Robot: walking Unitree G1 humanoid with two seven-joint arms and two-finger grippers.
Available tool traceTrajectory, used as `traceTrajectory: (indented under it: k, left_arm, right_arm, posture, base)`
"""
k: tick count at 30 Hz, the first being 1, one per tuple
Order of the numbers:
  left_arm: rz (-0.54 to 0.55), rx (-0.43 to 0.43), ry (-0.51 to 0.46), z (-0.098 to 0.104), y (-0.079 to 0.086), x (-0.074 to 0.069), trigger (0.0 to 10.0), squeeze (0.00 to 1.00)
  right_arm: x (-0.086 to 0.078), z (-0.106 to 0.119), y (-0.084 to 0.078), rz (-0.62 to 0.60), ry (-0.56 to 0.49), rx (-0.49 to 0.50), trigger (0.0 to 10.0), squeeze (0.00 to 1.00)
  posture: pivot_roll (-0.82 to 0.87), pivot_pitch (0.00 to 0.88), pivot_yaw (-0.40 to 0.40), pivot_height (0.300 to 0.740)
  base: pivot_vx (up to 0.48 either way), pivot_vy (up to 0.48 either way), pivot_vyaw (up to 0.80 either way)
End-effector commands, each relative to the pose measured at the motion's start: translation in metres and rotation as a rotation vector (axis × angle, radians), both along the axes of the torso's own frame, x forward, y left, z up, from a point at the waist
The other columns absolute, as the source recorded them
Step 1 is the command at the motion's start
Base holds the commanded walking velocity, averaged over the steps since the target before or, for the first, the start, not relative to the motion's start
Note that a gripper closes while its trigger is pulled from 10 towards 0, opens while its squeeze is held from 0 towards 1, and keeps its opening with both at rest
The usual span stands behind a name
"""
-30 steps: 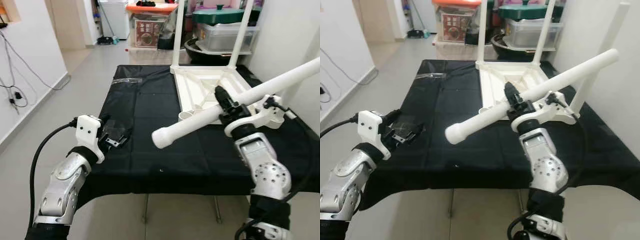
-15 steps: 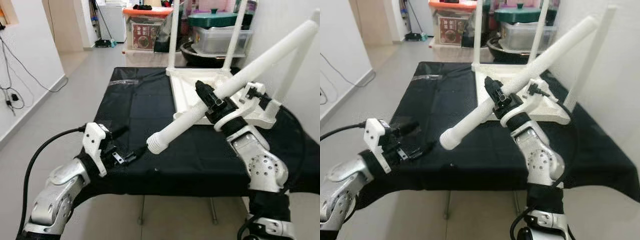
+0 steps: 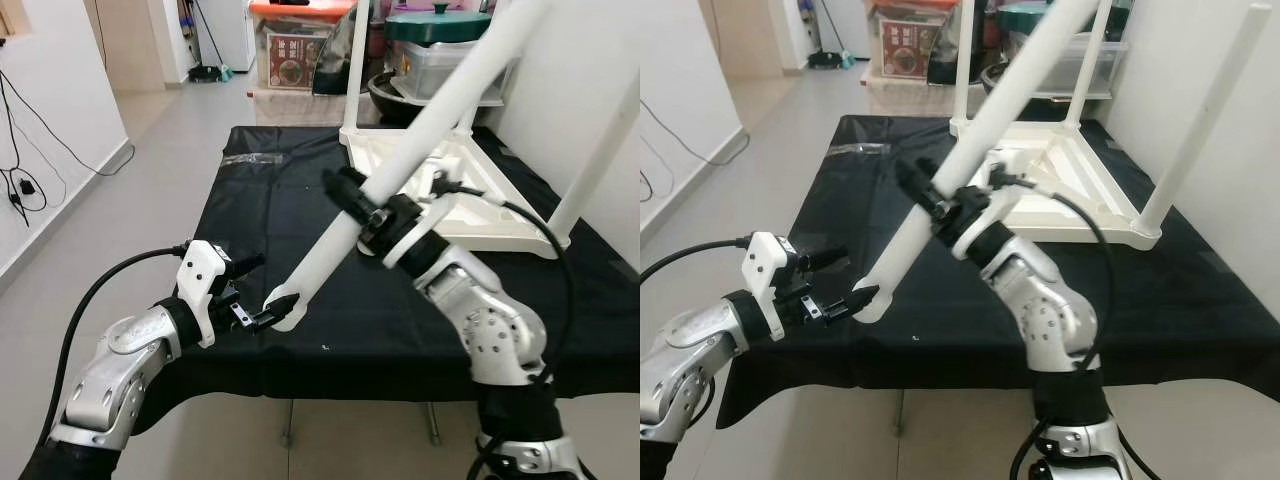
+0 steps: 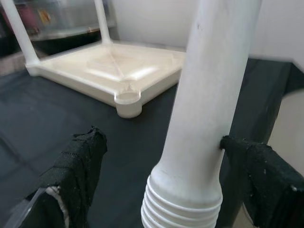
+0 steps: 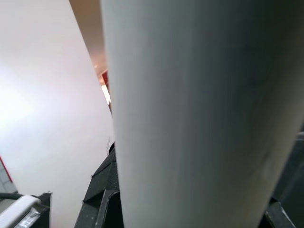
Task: Building children table
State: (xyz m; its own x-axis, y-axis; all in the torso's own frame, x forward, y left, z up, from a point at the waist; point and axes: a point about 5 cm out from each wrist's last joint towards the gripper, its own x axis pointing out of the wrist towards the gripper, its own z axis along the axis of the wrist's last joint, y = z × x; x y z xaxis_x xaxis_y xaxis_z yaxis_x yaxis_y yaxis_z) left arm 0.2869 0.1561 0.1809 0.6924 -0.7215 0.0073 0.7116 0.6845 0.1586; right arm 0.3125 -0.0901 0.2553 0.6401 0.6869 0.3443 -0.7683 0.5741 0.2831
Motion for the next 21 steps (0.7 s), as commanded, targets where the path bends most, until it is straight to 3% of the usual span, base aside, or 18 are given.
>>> traceTrajectory:
  k: [1, 17, 18, 21]
  left_arm:
    - [-0.004, 0.05, 0.038, -0.008, 0.0, 0.003, 10.0, 0.0]
    - [-0.104, 0.067, 0.109, -0.023, -0.012, 0.003, 10.0, 0.0]
    - [-0.102, 0.055, 0.104, -0.023, -0.012, 0.004, 0.0, 0.0]
    - [-0.094, 0.05, 0.094, -0.023, -0.011, 0.004, 0.0, 0.0]
  right_arm:
    - [-0.005, 0.008, 0.013, 0.037, -0.057, -0.02, 0.0, 0.0]
    - [-0.016, 0.02, 0.042, 0.116, -0.139, -0.04, 0.0, 0.0]
    - [-0.017, 0.02, 0.043, 0.119, -0.142, -0.039, 0.0, 0.0]
    - [-0.018, 0.02, 0.045, 0.121, -0.144, -0.039, 0.0, 0.0]
  posture:
    - [0.11, 0.0, -0.051, 0.74]
    - [0.1, 0.0, -0.04, 0.74]
    - [0.1, 0.0, -0.039, 0.74]
    - [0.1, 0.0, -0.039, 0.74]
  base:
    - [0.0, 0.0, 0.0]
    - [0.0, 0.0, 0.0]
    - [0.0, 0.0, 0.0]
    - [0.0, 0.0, 0.0]
